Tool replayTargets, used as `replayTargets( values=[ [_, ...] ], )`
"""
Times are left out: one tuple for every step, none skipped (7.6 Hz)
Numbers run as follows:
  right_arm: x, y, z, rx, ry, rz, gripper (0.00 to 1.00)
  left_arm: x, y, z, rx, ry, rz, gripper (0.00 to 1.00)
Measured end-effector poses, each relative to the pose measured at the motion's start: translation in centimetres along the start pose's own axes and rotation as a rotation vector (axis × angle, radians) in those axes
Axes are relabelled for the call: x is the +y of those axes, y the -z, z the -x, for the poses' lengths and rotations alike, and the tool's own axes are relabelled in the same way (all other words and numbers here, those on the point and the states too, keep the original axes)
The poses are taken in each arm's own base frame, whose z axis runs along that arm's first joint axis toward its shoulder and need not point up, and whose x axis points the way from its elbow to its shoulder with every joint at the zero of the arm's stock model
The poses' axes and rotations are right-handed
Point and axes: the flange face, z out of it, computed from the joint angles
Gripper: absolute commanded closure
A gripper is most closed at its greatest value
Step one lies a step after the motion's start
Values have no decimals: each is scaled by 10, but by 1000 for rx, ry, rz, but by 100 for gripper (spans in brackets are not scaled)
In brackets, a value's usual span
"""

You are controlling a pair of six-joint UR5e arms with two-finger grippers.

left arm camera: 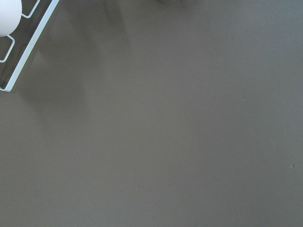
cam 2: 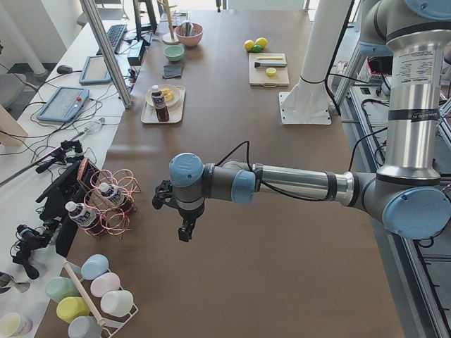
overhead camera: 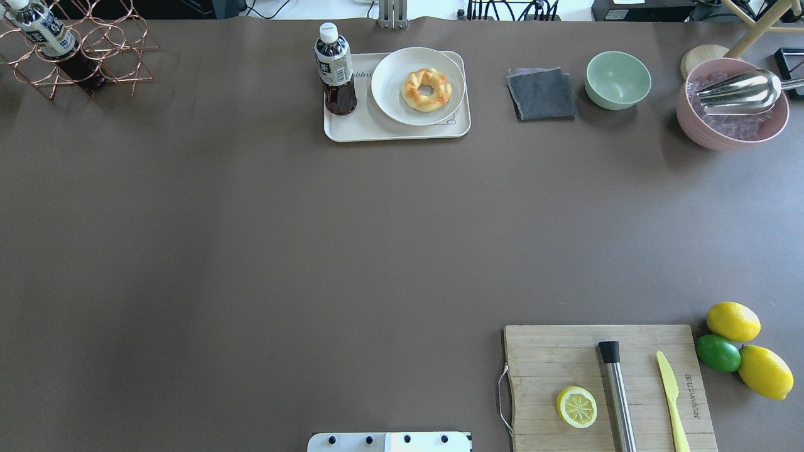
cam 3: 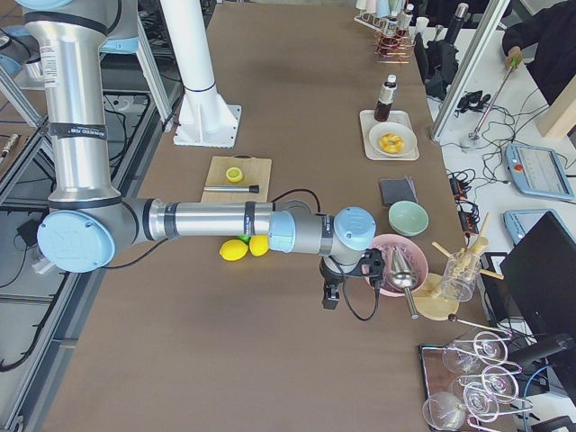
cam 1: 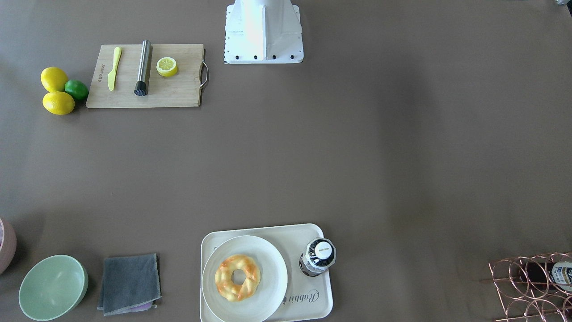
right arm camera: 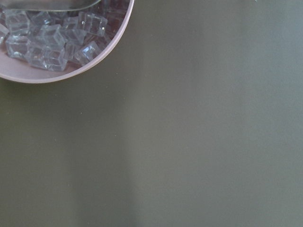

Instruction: Place donut on tray

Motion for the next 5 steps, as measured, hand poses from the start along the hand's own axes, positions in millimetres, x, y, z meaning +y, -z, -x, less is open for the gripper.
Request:
replayTargets(
  values=[
    [1,-2,2,4,-2,4,0,0,0,0,1,-1,0,2],
    [2,-3,2,3,-4,4,0,0,-1,1,0,-5,-2,2],
    [3,-1,2,2,-5,1,0,-1,-1,2,-2,-7,-2,2],
    [3,1,3,1,-3,-3,0,0,-2,3,-5,-5,0,2],
    [3,2,4,0,-1,-6,0,2,-1,6,-8,1,-1,2]
  ],
)
